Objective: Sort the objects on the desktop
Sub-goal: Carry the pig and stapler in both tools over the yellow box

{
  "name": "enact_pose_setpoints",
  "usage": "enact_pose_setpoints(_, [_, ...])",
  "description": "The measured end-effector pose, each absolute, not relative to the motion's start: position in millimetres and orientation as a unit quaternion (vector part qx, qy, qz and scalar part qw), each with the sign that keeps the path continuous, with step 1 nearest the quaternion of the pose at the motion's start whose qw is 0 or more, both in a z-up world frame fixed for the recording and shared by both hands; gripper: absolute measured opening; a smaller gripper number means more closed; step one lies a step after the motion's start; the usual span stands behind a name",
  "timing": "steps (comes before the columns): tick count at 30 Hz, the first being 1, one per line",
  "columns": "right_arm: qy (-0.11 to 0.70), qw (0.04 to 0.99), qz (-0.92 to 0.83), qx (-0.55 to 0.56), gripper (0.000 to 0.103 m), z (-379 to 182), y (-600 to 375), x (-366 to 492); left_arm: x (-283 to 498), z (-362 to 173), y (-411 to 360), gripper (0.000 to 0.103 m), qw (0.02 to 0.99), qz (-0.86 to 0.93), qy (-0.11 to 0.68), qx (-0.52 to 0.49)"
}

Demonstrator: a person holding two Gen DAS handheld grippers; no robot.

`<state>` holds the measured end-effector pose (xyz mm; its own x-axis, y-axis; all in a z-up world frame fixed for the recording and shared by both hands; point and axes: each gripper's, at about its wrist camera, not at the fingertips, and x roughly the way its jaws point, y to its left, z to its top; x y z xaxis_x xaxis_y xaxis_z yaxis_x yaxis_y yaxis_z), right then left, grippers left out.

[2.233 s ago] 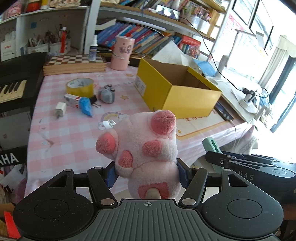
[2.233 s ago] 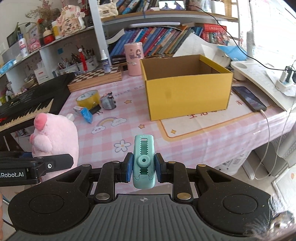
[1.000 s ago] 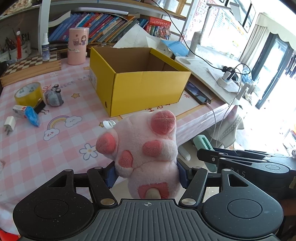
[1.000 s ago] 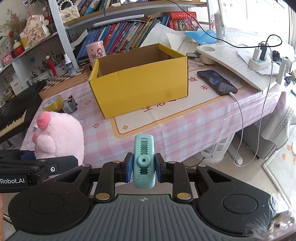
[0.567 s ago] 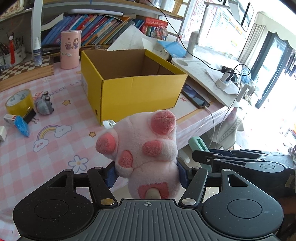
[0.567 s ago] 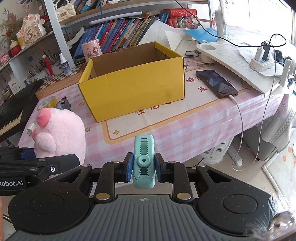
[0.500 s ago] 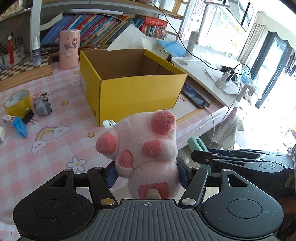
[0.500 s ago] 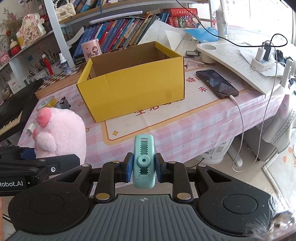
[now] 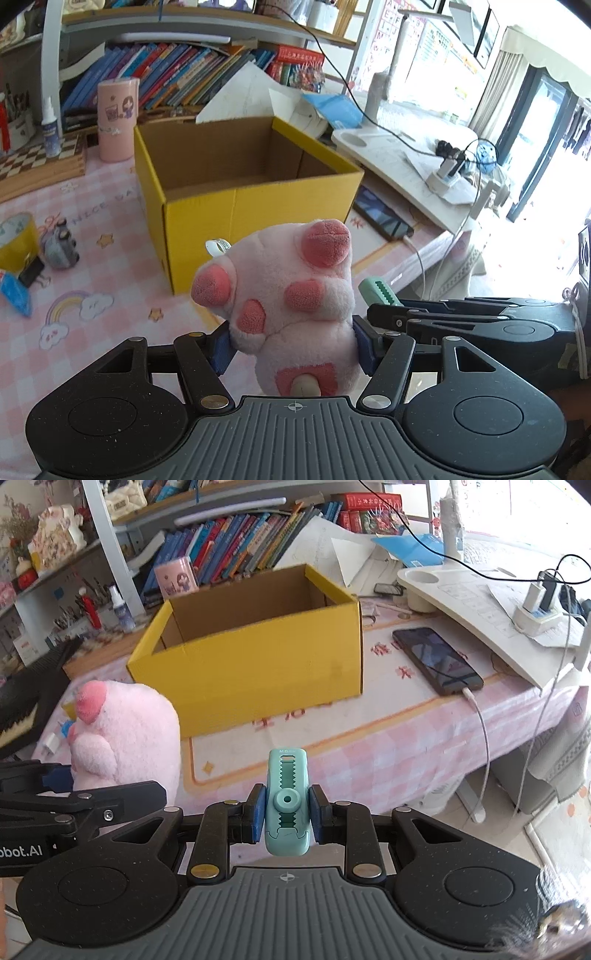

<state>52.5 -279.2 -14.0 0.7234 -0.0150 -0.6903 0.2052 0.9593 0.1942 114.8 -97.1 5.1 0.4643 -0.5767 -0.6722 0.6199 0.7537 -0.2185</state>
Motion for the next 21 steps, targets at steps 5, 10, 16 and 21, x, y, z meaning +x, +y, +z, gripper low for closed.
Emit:
enact_pose_setpoints(5, [0.347,0.928,-0.054,0.124,0.023,-0.8,-297.9,67.9,124.7,18.9,-107.2,0.063,0.867,-0.343,0.361,0.014])
enact_pose_setpoints(10, [0.327,0.937,-0.035,0.116,0.023,14.4,-315.1,86.8,136.9,34.5,-119.2,0.063,0.878,-0.333,0.343,0.003])
enact_pose_setpoints(16, [0.301,0.948,0.001,0.101,0.023,33.5,-329.8,113.6,151.8,55.4,-135.5,0.063,0.897,-0.315,0.311,-0.006])
enact_pose_setpoints(21, [0.283,0.955,0.032,0.079,0.023,45.5,-338.2,140.2,172.5,61.4,-148.4,0.063,0.914,-0.284,0.289,0.001])
